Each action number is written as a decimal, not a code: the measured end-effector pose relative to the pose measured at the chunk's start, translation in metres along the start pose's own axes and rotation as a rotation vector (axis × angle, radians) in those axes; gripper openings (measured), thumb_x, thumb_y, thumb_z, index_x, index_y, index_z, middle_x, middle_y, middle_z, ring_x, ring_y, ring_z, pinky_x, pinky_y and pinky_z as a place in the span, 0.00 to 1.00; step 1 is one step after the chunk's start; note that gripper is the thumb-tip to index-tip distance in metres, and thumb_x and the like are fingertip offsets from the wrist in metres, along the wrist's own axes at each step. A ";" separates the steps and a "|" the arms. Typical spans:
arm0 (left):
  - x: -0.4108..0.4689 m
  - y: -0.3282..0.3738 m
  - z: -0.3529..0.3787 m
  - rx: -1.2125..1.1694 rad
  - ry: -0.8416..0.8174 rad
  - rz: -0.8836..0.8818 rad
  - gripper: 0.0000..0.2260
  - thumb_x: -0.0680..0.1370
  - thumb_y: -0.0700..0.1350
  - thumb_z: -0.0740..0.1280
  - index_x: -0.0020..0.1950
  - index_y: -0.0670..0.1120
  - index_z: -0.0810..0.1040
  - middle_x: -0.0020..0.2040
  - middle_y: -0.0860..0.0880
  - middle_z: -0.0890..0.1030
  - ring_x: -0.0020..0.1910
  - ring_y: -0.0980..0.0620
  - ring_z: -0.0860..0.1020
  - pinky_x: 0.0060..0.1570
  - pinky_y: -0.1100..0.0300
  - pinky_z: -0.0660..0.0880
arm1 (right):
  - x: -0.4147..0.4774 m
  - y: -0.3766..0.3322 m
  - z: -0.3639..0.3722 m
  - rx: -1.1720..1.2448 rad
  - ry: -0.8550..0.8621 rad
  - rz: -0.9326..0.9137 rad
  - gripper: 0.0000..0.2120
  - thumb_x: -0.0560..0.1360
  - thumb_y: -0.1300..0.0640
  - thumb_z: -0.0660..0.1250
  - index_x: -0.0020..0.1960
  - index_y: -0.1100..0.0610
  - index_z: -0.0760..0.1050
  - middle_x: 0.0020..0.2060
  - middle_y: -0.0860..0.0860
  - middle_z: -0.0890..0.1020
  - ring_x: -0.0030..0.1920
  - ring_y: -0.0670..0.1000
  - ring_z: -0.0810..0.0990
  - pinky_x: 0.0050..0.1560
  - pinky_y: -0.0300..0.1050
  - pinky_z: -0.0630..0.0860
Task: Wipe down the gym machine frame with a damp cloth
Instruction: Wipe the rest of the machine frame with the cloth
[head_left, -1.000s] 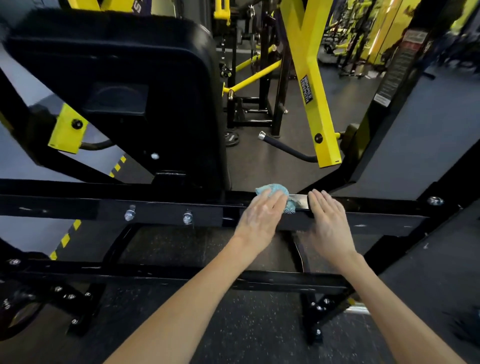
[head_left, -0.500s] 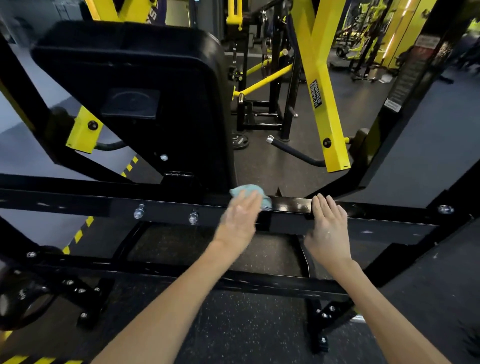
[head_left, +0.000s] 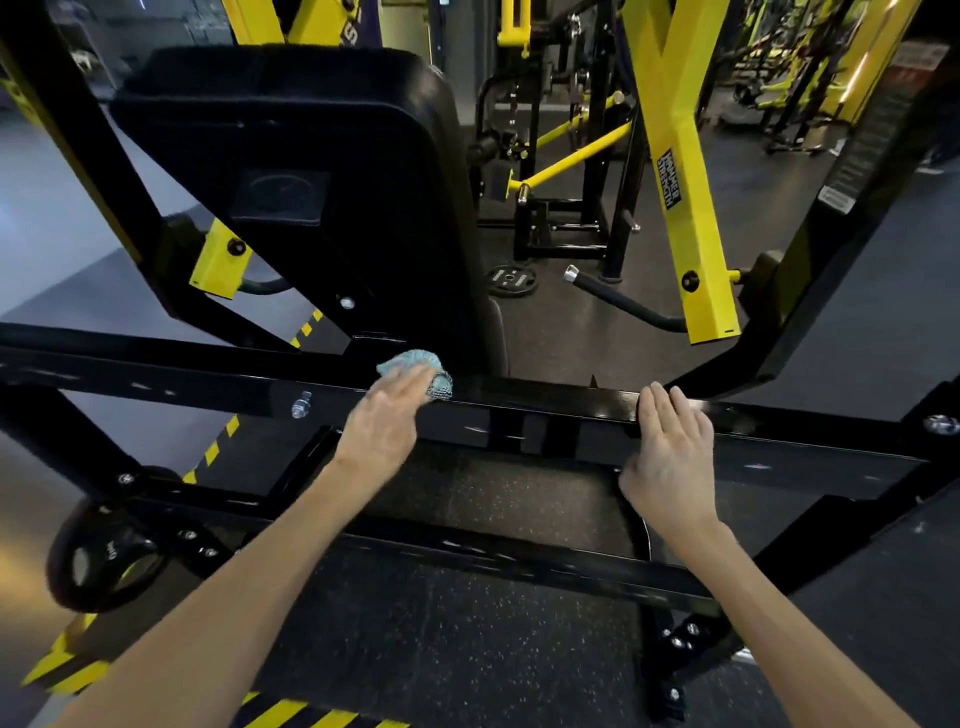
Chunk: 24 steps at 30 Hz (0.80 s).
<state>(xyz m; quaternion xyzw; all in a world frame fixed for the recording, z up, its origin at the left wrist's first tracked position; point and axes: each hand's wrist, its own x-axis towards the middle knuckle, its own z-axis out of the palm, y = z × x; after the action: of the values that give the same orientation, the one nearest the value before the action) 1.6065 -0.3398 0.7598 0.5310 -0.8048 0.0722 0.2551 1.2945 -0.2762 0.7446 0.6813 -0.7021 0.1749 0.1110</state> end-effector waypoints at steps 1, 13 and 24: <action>0.001 0.002 0.005 -0.014 0.027 0.004 0.20 0.70 0.28 0.73 0.61 0.37 0.80 0.56 0.40 0.83 0.55 0.40 0.83 0.41 0.49 0.83 | 0.001 -0.001 0.000 -0.001 -0.004 0.003 0.37 0.58 0.69 0.74 0.66 0.72 0.71 0.64 0.67 0.76 0.66 0.68 0.72 0.64 0.63 0.69; 0.026 0.130 0.030 -0.202 -0.084 0.205 0.27 0.77 0.27 0.63 0.75 0.41 0.68 0.73 0.44 0.71 0.74 0.43 0.66 0.70 0.52 0.67 | 0.001 0.005 -0.002 -0.033 -0.010 -0.013 0.39 0.57 0.71 0.75 0.67 0.72 0.70 0.65 0.66 0.75 0.67 0.67 0.72 0.67 0.58 0.63; -0.003 -0.054 -0.009 -0.043 -0.081 0.060 0.29 0.75 0.28 0.67 0.75 0.44 0.70 0.72 0.47 0.74 0.71 0.47 0.72 0.61 0.51 0.78 | 0.001 -0.012 -0.003 -0.003 -0.029 0.117 0.40 0.56 0.72 0.75 0.68 0.72 0.70 0.66 0.67 0.74 0.69 0.68 0.70 0.67 0.63 0.63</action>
<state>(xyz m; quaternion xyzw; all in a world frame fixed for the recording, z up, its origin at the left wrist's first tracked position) 1.6583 -0.3567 0.7575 0.5035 -0.8315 0.0411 0.2312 1.3059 -0.2759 0.7486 0.6414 -0.7425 0.1703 0.0913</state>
